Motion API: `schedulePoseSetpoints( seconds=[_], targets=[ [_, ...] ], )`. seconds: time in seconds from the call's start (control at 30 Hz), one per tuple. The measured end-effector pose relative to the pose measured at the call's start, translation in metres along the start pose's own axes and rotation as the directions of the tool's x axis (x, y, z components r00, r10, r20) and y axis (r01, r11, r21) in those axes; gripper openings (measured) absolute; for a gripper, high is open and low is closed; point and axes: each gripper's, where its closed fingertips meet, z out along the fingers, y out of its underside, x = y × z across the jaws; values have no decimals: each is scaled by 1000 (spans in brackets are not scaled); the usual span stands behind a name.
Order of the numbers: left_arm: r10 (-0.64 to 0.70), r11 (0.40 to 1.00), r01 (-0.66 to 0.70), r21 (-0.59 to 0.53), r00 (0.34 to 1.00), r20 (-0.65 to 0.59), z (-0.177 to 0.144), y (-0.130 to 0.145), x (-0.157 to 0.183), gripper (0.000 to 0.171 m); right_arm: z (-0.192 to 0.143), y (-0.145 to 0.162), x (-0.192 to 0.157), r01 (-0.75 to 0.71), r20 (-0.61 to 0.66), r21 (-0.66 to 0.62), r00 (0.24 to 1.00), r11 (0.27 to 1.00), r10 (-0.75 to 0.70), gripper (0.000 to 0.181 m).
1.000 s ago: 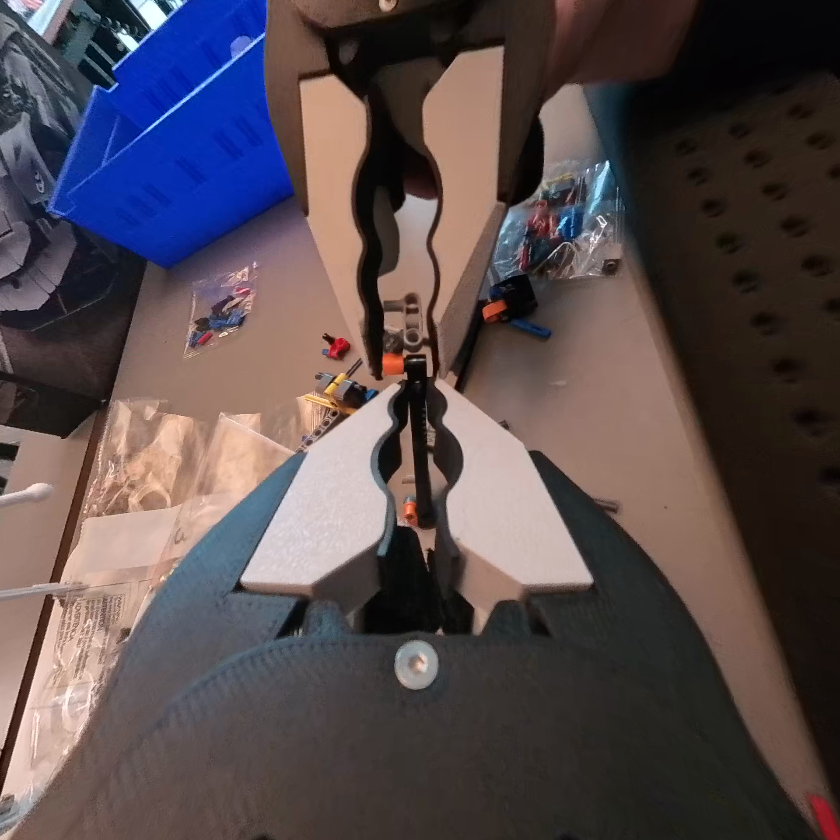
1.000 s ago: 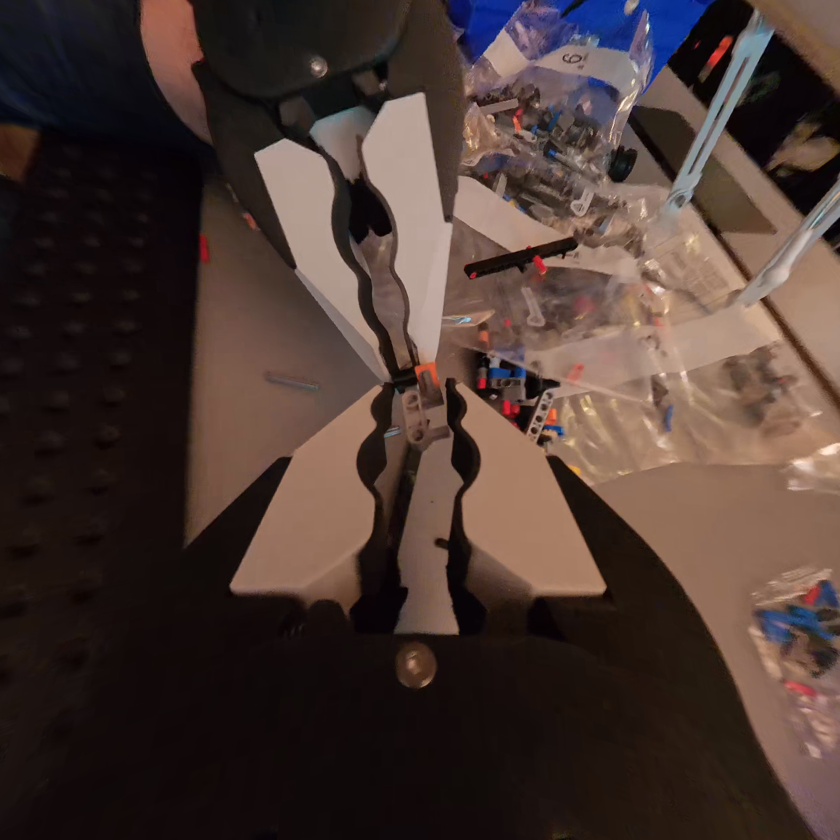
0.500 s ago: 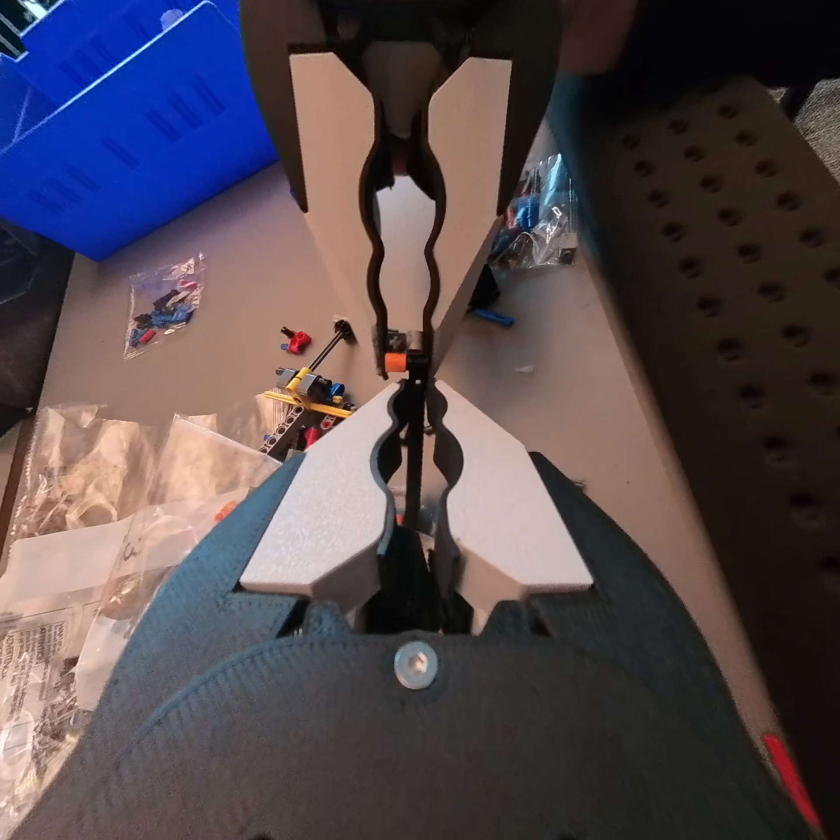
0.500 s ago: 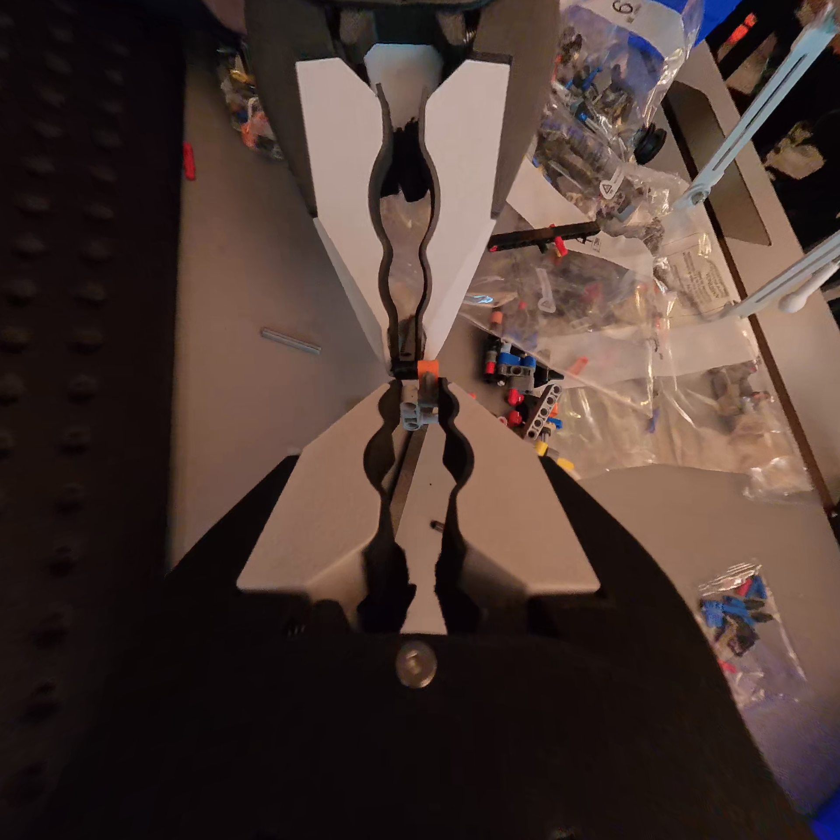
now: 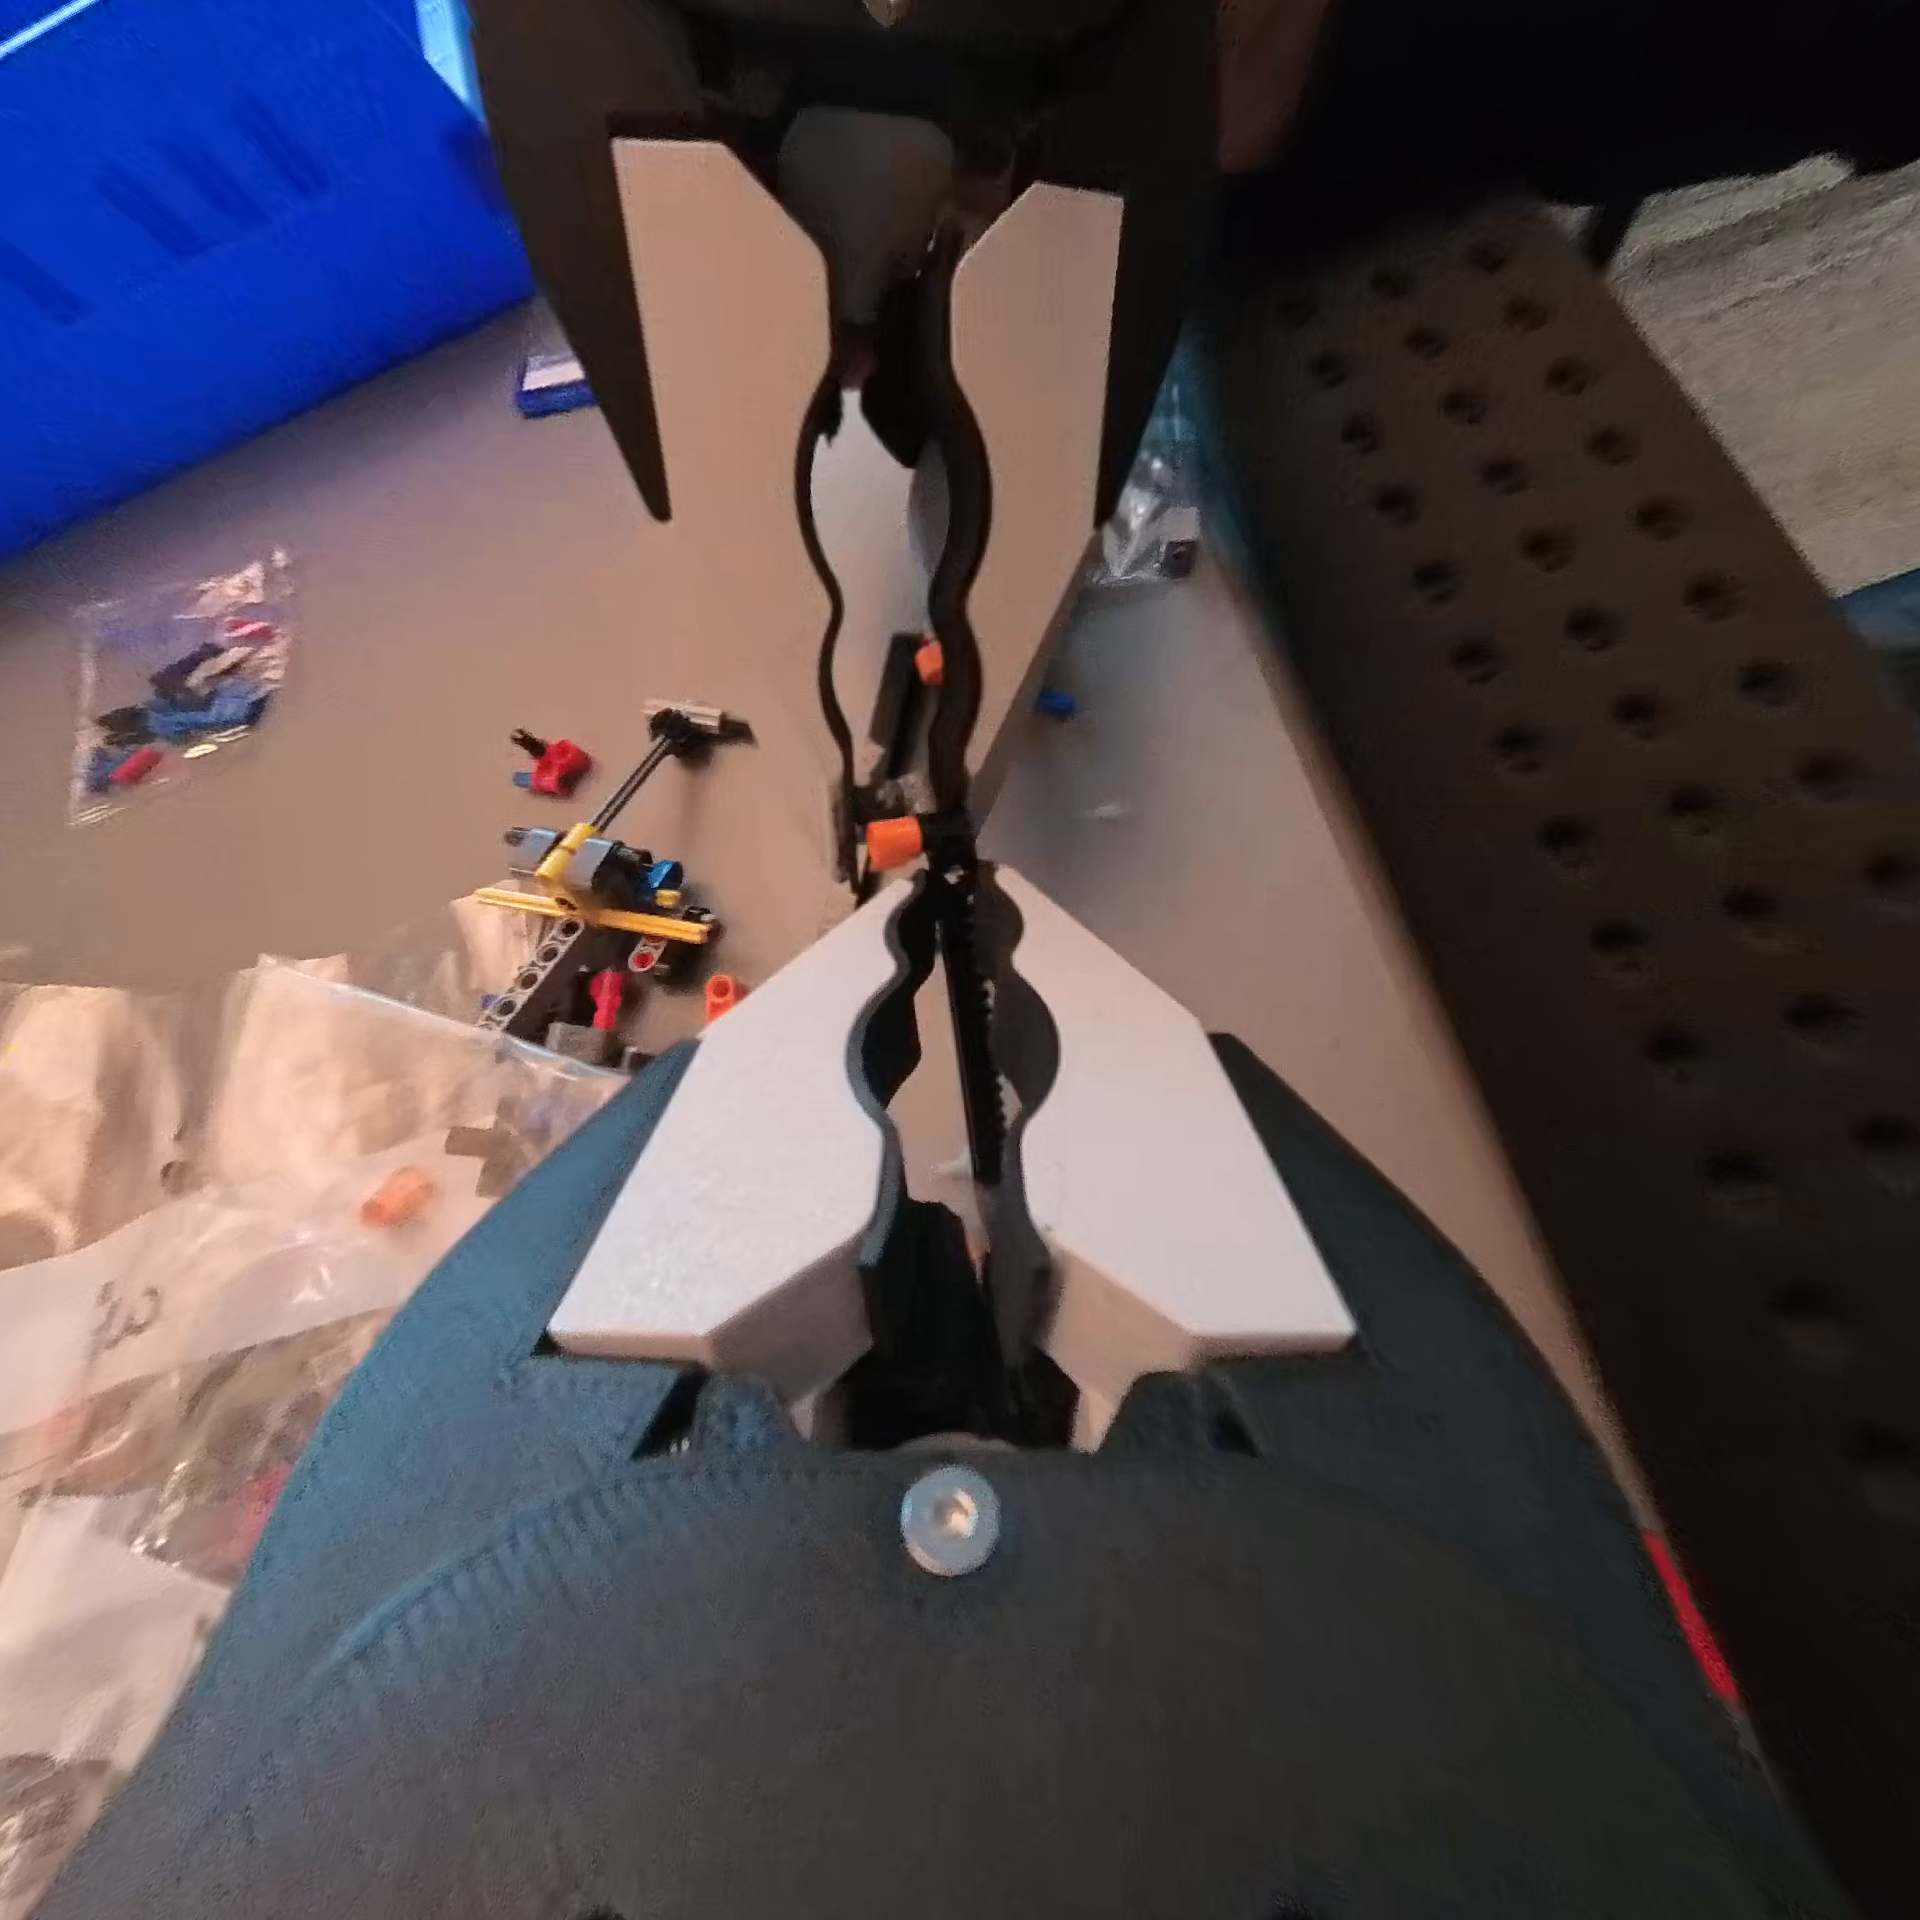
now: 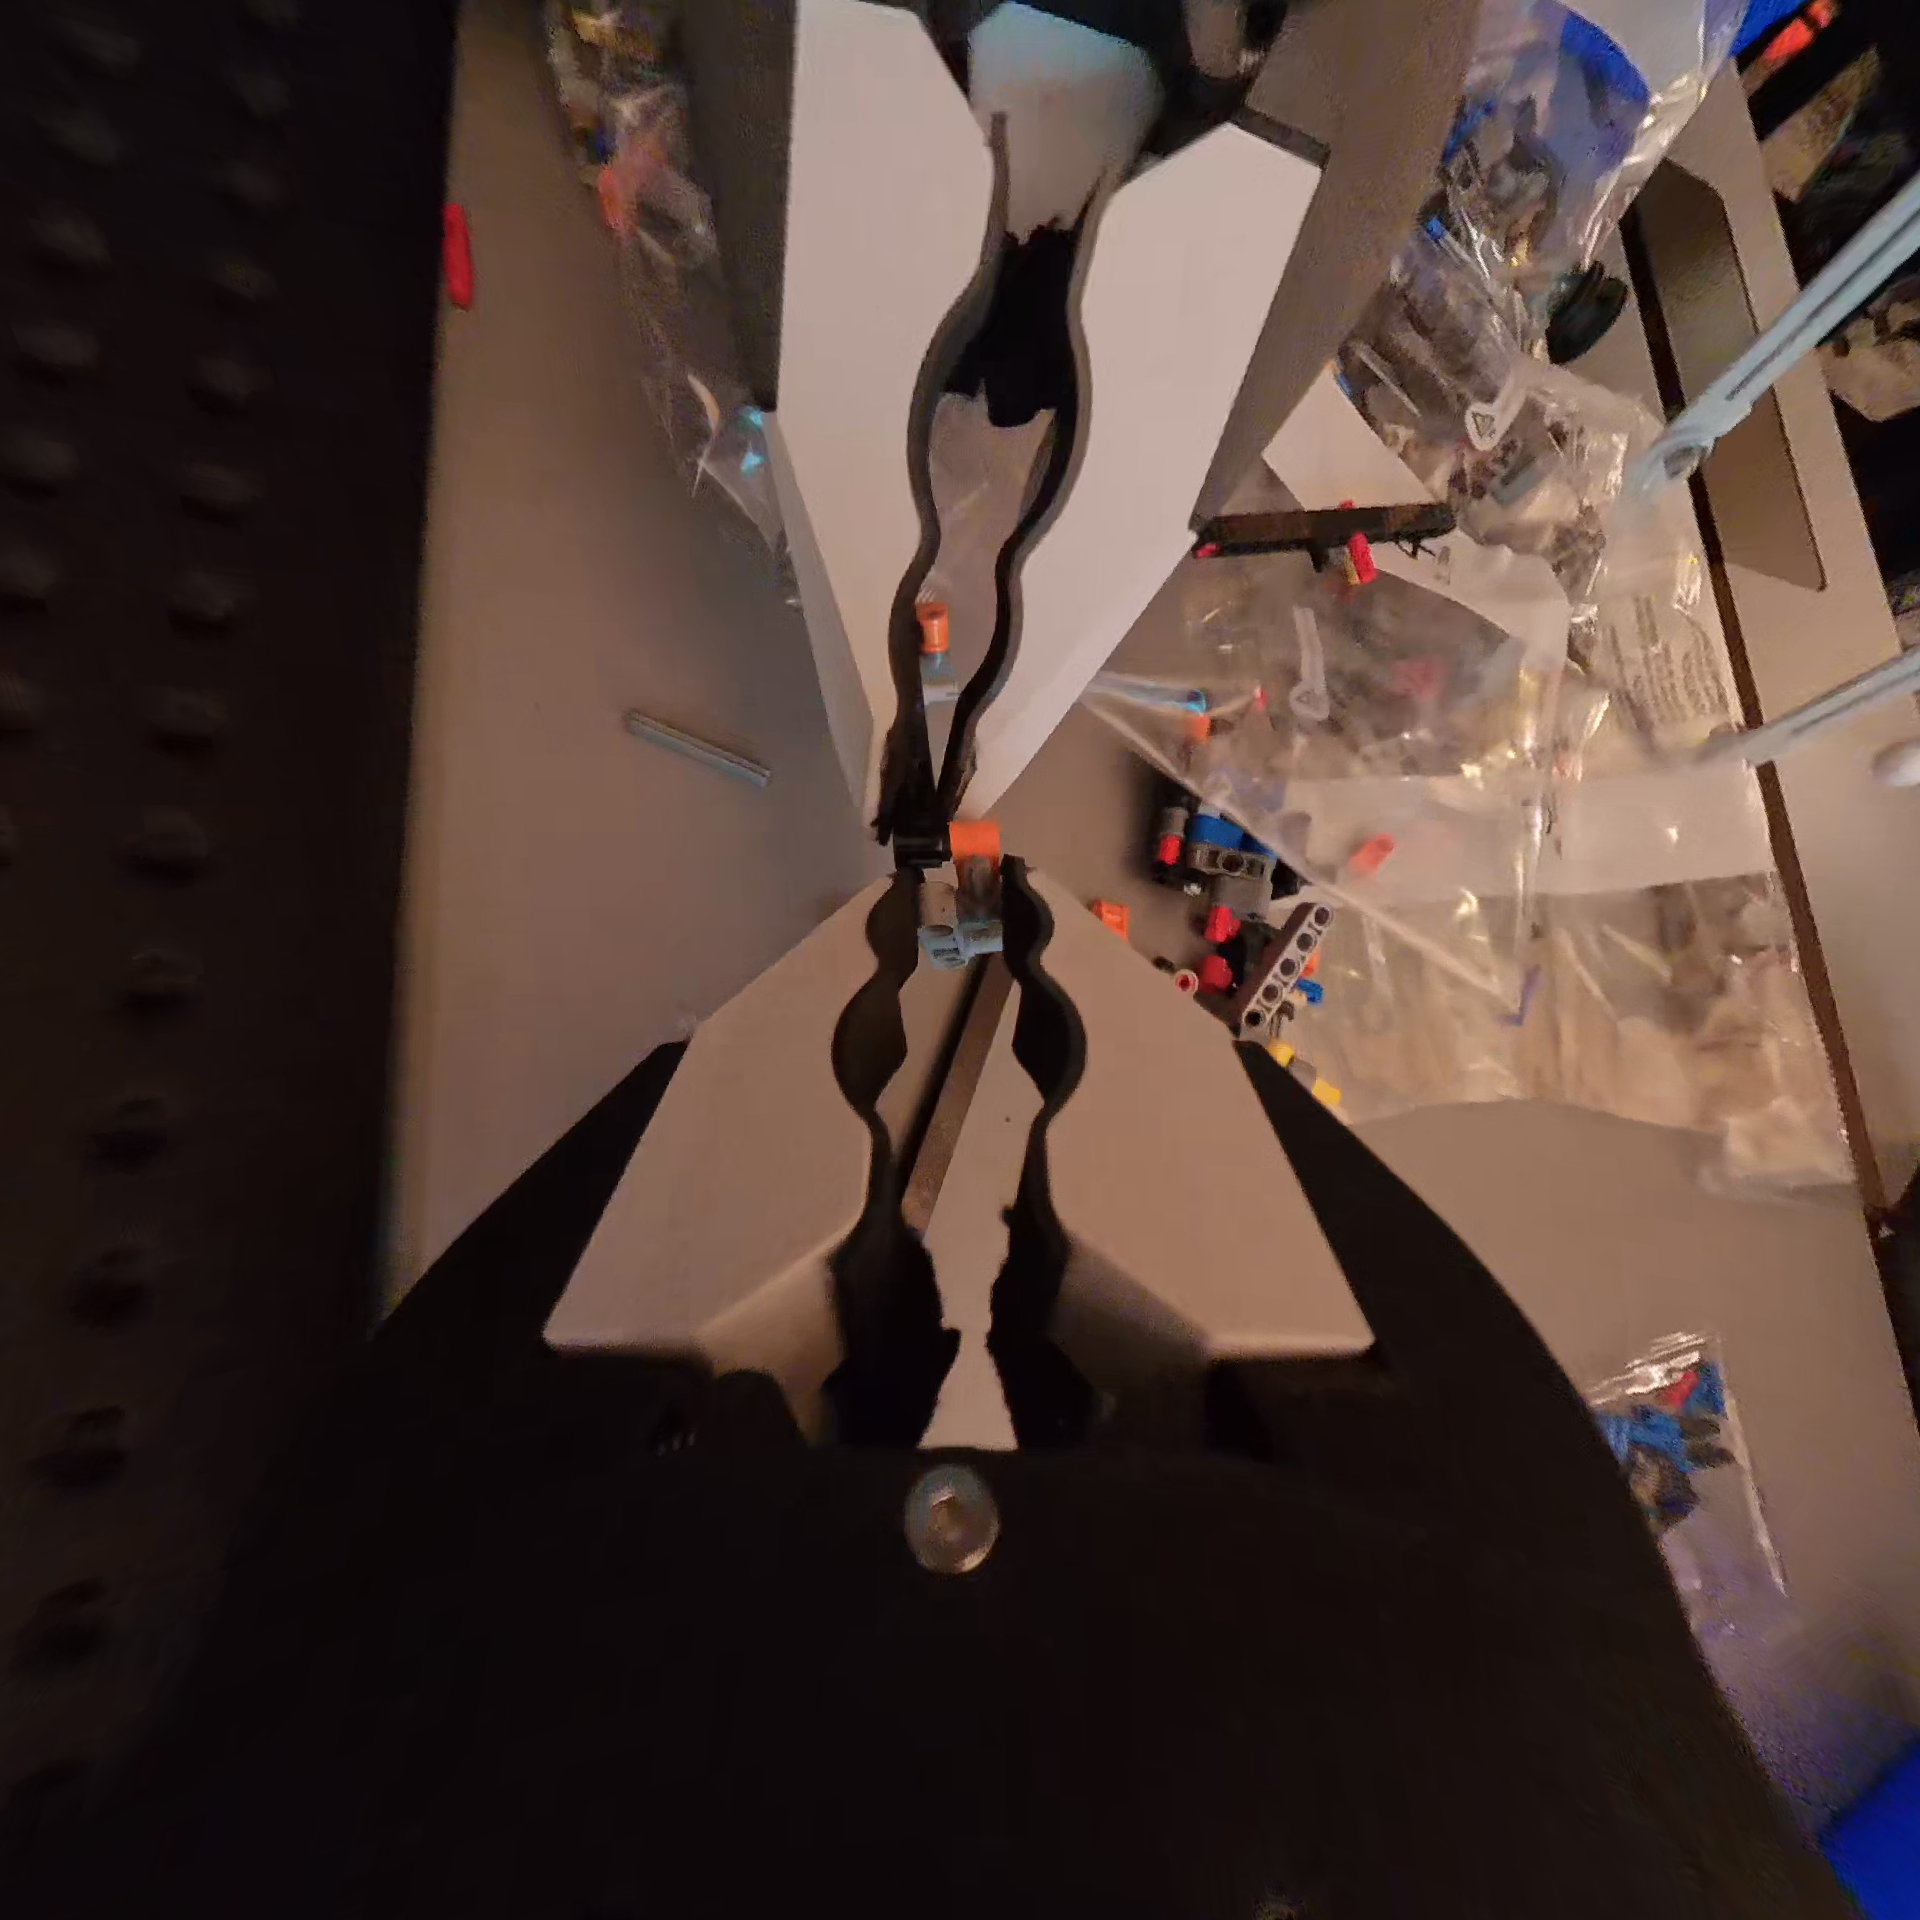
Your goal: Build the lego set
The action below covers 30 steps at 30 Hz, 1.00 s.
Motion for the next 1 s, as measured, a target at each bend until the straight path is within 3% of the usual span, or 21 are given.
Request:
schedulePoseSetpoints(
  seconds=[0.3, 0.33, 0.37, 0.4, 0.43, 0.47, 0.5, 0.57, 0.63, 0.7, 0.8, 0.9, 1.0],
  targets=[
    [87, 991, -80, -103, 994, 65, 6, 9, -4, 4, 10, 13, 6, -203, 25, -50, 979, 978, 204, 14],
    [100, 994, -103, -29, 990, -96, 11, -1, 25, 5, 9, 21, 27, -271, -94, -60, 960, 961, 265, 14],
    [111, 991, -95, 93, 976, -185, 19, -27, 53, 5, 4, 21, 36, -317, -90, -31, 945, 948, 314, 14],
    [207, 975, -220, -43, 957, -202, 38, -16, 69, 6, -6, 13, 43, -373, -64, 55, 924, 926, 376, 14],
    [331, 913, -352, -205, 934, -133, 49, 2, 57, 7, -13, 7, 43, -389, -24, 110, 919, 914, 394, 14],
    [280, 930, -297, -216, 954, -107, 49, 6, 43, 6, -13, 12, 40, -375, -38, 82, 925, 923, 379, 14],
    [171, 974, -181, -138, 982, -83, 38, -1, 30, 6, -8, 18, 33, -354, -37, 37, 934, 935, 355, 14],
    [138, 985, -134, -110, 990, 31, 13, 2, 0, 6, 1, 16, 18, -323, 30, 9, 946, 946, 322, 15],
    [103, 992, -103, -79, 995, 6, 11, 5, 7, 6, 1, 14, 19, -325, 45, 28, 945, 945, 323, 14],
    [158, 974, -152, -171, 987, 19, 17, 18, 8, 6, 1, 16, 17, -343, 71, 26, 938, 939, 341, 14],
    [113, 984, -106, -142, 993, 45, 17, 16, -2, 7, 0, 16, 14, -312, 77, 24, 948, 950, 309, 15],
    [102, 979, -88, -184, 992, 68, 18, 26, -7, 9, -1, 10, 11, -260, 78, 56, 964, 964, 255, 14],
    [50, 986, -35, -165, 995, 87, 16, 25, -13, 19, 6, 20, 8, -217, 60, -8, 974, 976, 218, 15]
  ],
)
